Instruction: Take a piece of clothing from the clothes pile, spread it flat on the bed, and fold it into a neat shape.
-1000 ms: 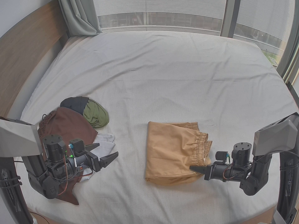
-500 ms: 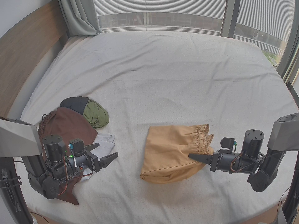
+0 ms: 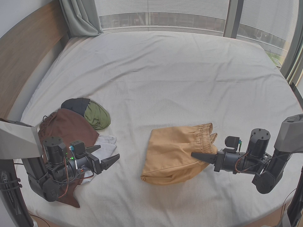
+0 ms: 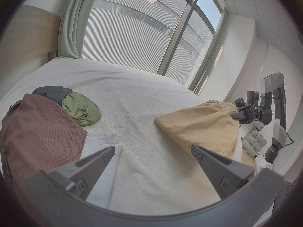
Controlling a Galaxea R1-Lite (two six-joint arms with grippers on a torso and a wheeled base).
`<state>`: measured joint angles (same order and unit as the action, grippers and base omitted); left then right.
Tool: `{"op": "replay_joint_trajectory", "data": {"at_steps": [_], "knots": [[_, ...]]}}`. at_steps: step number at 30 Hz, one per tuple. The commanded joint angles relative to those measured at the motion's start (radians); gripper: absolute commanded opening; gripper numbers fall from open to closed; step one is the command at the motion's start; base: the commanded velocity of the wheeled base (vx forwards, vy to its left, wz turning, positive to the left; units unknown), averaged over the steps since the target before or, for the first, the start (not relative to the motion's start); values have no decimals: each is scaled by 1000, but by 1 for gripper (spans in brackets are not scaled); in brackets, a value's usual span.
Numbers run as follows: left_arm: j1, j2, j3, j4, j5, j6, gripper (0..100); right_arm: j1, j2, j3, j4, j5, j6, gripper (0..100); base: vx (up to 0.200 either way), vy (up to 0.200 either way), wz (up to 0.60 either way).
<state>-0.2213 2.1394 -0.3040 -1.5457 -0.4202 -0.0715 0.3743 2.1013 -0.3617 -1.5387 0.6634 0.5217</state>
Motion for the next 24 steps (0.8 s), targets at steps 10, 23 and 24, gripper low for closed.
{"op": "replay_joint_trajectory", "data": {"at_steps": [10, 23, 24], "knots": [[-1, -10, 0, -1, 0, -1, 100, 14, -26, -5, 0, 1, 0, 0, 0, 0, 0], [-1, -36, 0, -1, -2, -2, 100, 22, -32, -16, 0, -1, 0, 0, 0, 0, 0], [0, -36, 0, -1, -2, -2, 100, 22, -32, -16, 0, -1, 0, 0, 0, 0, 0]]}}
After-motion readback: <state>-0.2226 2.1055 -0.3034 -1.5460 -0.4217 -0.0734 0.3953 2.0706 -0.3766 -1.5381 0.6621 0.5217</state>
